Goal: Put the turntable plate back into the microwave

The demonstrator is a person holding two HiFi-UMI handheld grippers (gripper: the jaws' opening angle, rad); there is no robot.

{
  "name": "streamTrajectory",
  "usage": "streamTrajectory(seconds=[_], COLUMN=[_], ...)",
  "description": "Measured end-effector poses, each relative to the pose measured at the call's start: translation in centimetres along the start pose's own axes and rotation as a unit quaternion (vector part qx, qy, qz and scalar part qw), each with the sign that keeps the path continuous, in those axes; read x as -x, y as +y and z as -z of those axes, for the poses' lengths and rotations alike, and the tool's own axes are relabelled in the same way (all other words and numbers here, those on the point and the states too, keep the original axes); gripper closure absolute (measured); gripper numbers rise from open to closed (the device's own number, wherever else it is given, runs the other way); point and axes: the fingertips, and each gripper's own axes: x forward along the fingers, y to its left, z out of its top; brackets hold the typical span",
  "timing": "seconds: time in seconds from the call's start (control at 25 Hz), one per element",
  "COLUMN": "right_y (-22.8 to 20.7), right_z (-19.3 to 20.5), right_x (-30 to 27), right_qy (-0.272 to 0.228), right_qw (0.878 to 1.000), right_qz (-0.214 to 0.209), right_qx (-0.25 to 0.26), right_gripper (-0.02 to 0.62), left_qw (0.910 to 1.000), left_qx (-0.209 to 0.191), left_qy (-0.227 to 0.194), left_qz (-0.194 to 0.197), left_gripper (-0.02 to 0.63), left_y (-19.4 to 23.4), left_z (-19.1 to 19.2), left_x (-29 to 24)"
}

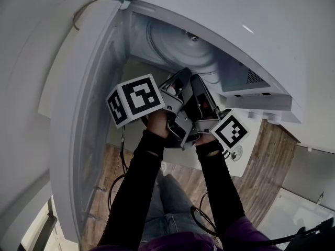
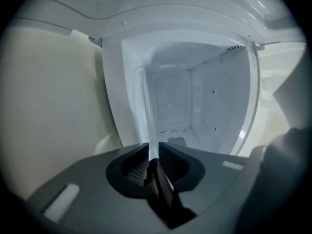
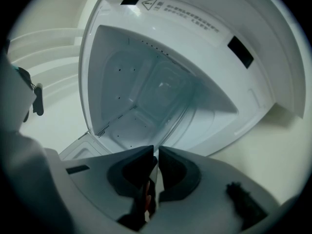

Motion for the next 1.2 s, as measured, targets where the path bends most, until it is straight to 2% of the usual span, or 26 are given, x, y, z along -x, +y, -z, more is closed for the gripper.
streamTrajectory(seconds=[0.24, 0.64, 0.84, 0.92, 1.2], right_y=[-0.4, -0.9, -0.8, -0.7, -1.4], right_z=[-0.2, 0.1, -0.1, -0.1, 0.3], right_x=[-0.2, -0.3, -0.3, -0.3, -0.1], right_qy=[-0.002, 0.002, 0.007, 0.009, 0.014], right_qw=[1.000, 1.000, 1.000, 1.000, 0.999], right_qz=[0.002, 0.011, 0.013, 0.014, 0.041], right_qx=[-0.002, -0.006, -0.001, 0.001, -0.012], right_gripper=[0.557, 0.555, 0.557, 0.555, 0.565], left_qw=[1.0000, 1.0000, 0.9997, 0.9997, 0.9996], left_qx=[-0.002, 0.007, 0.007, 0.014, 0.013], left_qy=[0.001, 0.003, 0.006, 0.004, 0.006], left_qz=[-0.004, -0.004, -0.023, -0.019, -0.022], left_gripper=[0.571, 0.575, 0.598, 0.598, 0.598], left_y=[-0.1, 0.5, 1.4, 1.7, 2.1], left_z=[0.2, 0.5, 0.8, 1.0, 1.6], left_x=[0.2, 0.3, 0.7, 0.9, 1.2])
